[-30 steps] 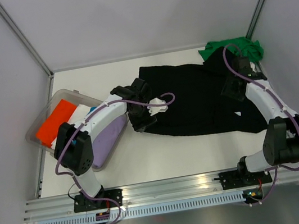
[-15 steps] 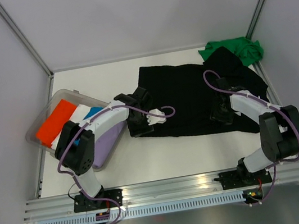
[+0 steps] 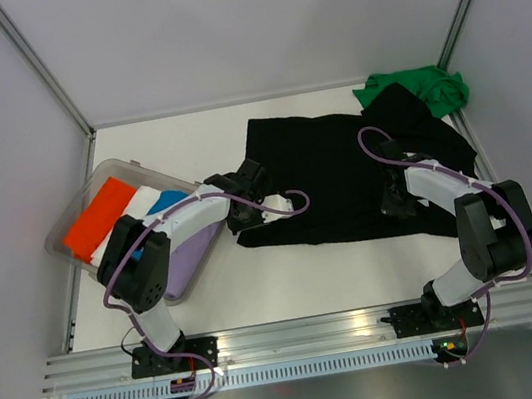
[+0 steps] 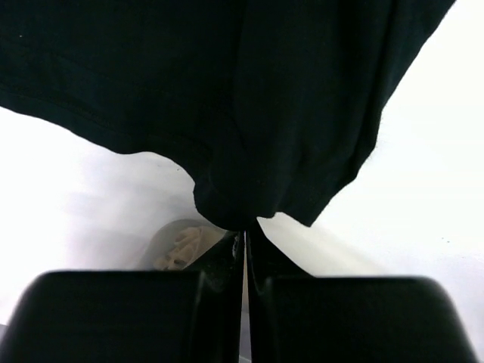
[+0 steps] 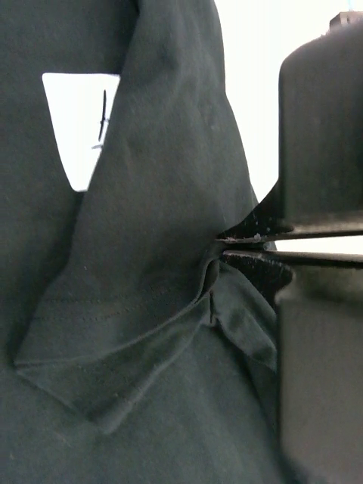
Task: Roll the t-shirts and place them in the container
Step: Fold the tshirt
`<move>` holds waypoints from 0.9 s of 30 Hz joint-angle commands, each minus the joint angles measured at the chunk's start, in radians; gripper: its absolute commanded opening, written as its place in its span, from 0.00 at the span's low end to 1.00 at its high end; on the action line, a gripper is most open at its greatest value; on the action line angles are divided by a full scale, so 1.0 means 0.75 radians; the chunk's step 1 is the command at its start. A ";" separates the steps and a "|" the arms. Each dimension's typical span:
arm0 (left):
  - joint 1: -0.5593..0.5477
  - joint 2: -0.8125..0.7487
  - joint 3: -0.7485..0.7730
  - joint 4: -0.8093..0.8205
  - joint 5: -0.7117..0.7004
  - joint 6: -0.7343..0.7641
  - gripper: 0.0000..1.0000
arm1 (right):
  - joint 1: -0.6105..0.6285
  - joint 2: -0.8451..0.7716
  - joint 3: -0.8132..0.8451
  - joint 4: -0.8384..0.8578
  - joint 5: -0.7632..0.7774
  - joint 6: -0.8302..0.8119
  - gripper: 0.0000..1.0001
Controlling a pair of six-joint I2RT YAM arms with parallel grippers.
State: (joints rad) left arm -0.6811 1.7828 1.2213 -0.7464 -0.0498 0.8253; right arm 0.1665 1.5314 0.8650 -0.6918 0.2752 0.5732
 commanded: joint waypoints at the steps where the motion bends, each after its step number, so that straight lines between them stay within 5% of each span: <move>1: 0.000 -0.066 -0.011 0.030 0.005 -0.012 0.02 | 0.003 -0.037 0.025 -0.008 0.095 0.007 0.01; 6: 0.000 -0.088 0.004 -0.017 0.058 -0.021 0.05 | 0.003 -0.101 0.043 -0.037 0.124 0.001 0.00; 9: -0.002 -0.107 0.028 -0.105 0.115 0.018 0.31 | 0.003 -0.123 0.078 -0.074 0.120 -0.009 0.00; 13: -0.022 -0.154 -0.002 -0.122 0.195 0.047 0.53 | 0.005 -0.178 0.119 -0.155 0.138 -0.024 0.00; 21: -0.080 -0.223 -0.019 -0.118 0.299 0.049 0.61 | -0.062 -0.407 0.152 -0.354 0.187 0.023 0.00; 27: -0.108 -0.189 -0.102 -0.079 0.277 0.059 0.65 | -0.316 -0.585 0.162 -0.421 0.157 -0.022 0.00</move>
State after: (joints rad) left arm -0.7509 1.6424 1.1847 -0.8249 0.1429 0.8375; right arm -0.0063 1.1526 0.9455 -0.9424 0.3733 0.5713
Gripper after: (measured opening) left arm 0.645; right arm 0.011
